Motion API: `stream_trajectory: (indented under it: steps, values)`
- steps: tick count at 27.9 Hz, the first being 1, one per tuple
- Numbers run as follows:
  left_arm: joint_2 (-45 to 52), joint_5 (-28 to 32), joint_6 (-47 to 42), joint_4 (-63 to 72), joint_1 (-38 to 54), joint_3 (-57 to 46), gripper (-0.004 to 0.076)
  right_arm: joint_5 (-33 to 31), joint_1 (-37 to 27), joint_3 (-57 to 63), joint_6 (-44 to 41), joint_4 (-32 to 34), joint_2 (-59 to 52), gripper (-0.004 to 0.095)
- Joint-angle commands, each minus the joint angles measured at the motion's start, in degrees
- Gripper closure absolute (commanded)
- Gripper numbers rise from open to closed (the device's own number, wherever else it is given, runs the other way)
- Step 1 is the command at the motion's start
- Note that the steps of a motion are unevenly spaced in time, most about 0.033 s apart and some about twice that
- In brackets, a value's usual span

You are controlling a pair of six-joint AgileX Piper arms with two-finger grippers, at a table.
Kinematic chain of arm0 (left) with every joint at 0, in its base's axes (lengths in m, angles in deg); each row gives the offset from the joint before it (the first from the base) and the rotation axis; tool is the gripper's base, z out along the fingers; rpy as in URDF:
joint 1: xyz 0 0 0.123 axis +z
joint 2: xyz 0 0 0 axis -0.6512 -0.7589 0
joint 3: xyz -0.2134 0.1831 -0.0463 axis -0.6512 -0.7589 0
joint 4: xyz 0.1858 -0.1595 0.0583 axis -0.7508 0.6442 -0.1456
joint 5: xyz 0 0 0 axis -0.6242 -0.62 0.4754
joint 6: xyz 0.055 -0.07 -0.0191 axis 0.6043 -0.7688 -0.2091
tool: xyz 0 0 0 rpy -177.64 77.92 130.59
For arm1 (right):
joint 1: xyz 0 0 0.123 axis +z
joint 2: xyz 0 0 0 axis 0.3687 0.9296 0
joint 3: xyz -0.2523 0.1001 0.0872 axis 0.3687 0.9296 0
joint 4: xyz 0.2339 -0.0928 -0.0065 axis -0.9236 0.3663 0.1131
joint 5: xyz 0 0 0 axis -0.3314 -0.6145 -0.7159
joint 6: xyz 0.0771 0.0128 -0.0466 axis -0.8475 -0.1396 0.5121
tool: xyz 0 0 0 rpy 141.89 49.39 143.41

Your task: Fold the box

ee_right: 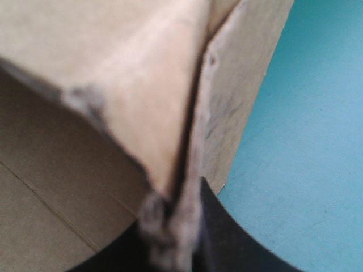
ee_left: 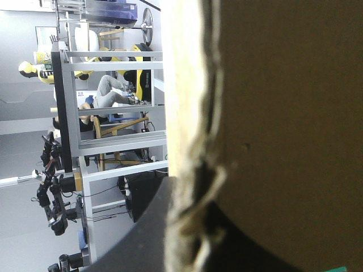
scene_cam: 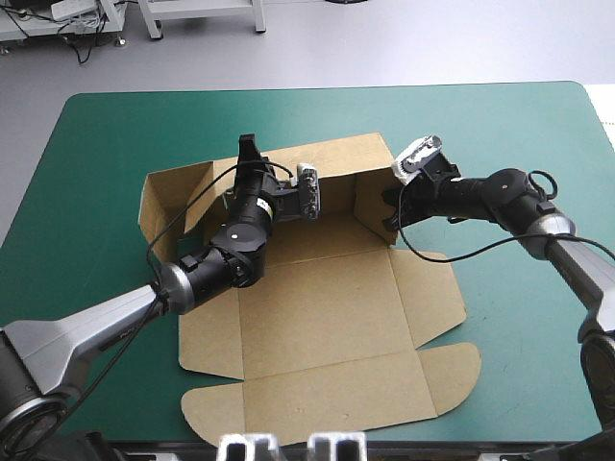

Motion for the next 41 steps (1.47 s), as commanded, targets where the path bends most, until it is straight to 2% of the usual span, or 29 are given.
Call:
stream_trajectory:
  steps: [1, 3, 12, 14, 20, 33, 35, 38, 39, 41]
  values:
    - [0.8, -0.6, -0.6, -1.6, -0.5, 0.8, 0.0731, -0.1, -0.1, -1.3, -0.5, -2.6, -2.3, 0.0912]
    - [0.0, -2.3, -0.8, -4.9, -0.5, 0.8, 0.0691, -0.1, -0.1, -1.3, -1.0, -2.6, -2.3, 0.0912]
    - [-0.7, -2.1, -2.2, -5.9, -0.5, 0.8, 0.0294, -0.5, -0.1, -1.3, -1.7, -2.5, -2.3, 0.0912]
    - [-0.7, -1.9, -5.5, -5.9, -0.5, 0.8, 0.0266, -0.3, -0.1, -1.3, -1.7, -2.4, -2.3, 0.0912]
    - [1.4, -1.9, -11.5, -5.9, -3.0, 0.9, 0.0270, 0.8, -0.1, -1.3, -2.6, -2.3, -2.3, 0.0912]
    - [12.1, -1.9, -16.4, -5.5, -12.6, 1.4, 0.0275, 2.2, -0.1, -1.3, -9.1, 0.4, -2.3, 0.0912]
    - [13.2, -2.9, -18.0, -6.9, -12.4, 1.5, 0.0320, 1.8, -0.1, -1.3, -10.0, 0.4, -2.3, 0.0911]
    - [14.2, -5.0, -19.1, -9.3, -10.7, 2.6, 0.0497, 1.0, -0.1, -1.3, -12.4, 0.6, -2.4, 0.0911]
    - [14.6, -5.1, -19.1, -9.5, -9.4, 3.5, 0.0597, 0.8, -0.1, -1.3, -14.0, 0.6, -2.4, 0.0911]
    - [14.7, -4.7, -21.7, -9.9, -6.8, 5.2, 0.0732, 0.5, 0.1, -1.5, -15.1, 1.1, -2.9, 0.0911]
